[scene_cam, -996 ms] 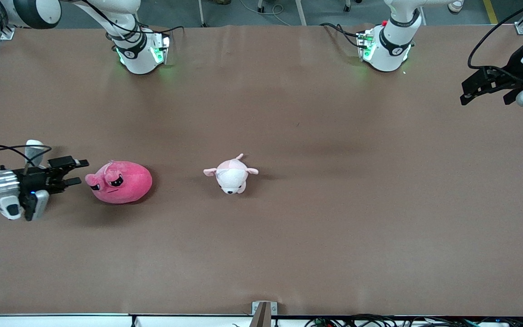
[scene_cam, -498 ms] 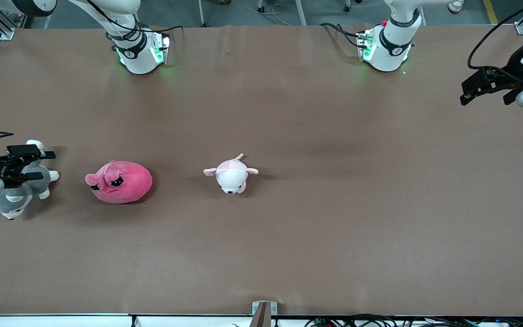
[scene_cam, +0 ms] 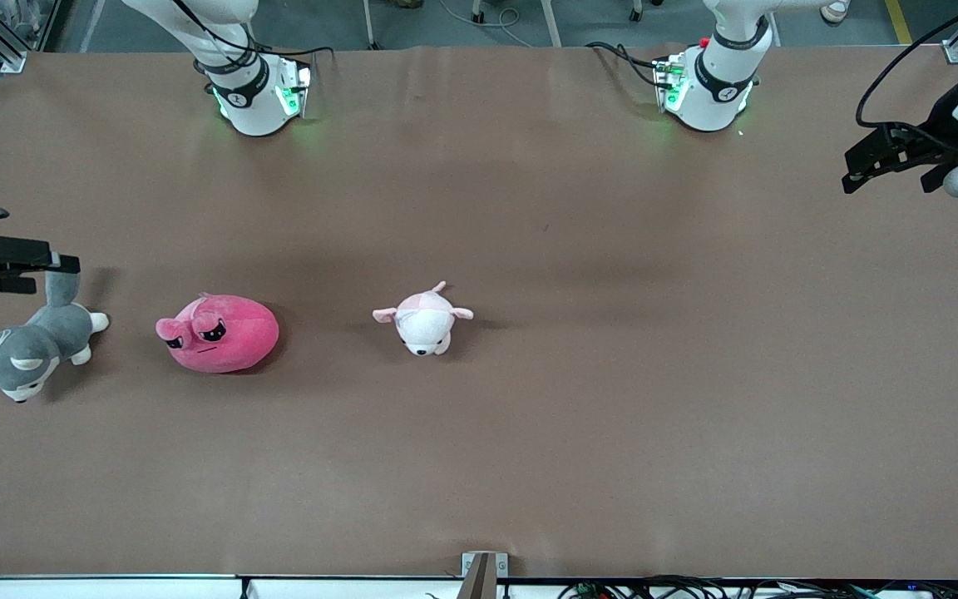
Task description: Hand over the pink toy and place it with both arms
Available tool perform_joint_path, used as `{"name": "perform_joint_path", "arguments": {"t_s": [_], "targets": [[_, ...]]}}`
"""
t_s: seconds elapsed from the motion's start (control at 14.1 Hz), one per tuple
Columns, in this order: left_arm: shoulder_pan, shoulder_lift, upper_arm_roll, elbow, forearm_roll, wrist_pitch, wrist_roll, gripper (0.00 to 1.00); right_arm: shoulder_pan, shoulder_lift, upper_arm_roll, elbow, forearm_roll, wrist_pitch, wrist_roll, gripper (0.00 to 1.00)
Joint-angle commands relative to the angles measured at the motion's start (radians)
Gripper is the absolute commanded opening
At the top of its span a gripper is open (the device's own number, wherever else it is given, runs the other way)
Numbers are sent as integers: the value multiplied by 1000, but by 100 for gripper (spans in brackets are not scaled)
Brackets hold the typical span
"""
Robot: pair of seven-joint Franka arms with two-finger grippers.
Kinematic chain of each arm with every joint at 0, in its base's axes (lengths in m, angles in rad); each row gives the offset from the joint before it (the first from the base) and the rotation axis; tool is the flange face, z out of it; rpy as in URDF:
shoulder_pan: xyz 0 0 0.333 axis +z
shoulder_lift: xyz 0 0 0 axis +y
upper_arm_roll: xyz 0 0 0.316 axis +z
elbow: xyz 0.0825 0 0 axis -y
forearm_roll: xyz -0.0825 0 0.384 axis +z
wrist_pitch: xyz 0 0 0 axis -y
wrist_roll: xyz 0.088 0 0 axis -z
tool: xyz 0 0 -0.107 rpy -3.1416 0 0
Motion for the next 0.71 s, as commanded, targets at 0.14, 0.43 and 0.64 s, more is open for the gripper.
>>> {"name": "perform_joint_path", "arguments": {"t_s": [0.14,0.43,0.64], "targets": [[2,-6,-1,-8,-10,9,-5,100,93,-127,-1,-64,-186,76,201,100],[2,-8,-1,-8,-10,11,-4,100,82,-305,-10,-274,-232,298,202,100],[2,-6,1,-5,-8,12,-4,100,133,-343,-74,-286,-252,307,242,100]]}}
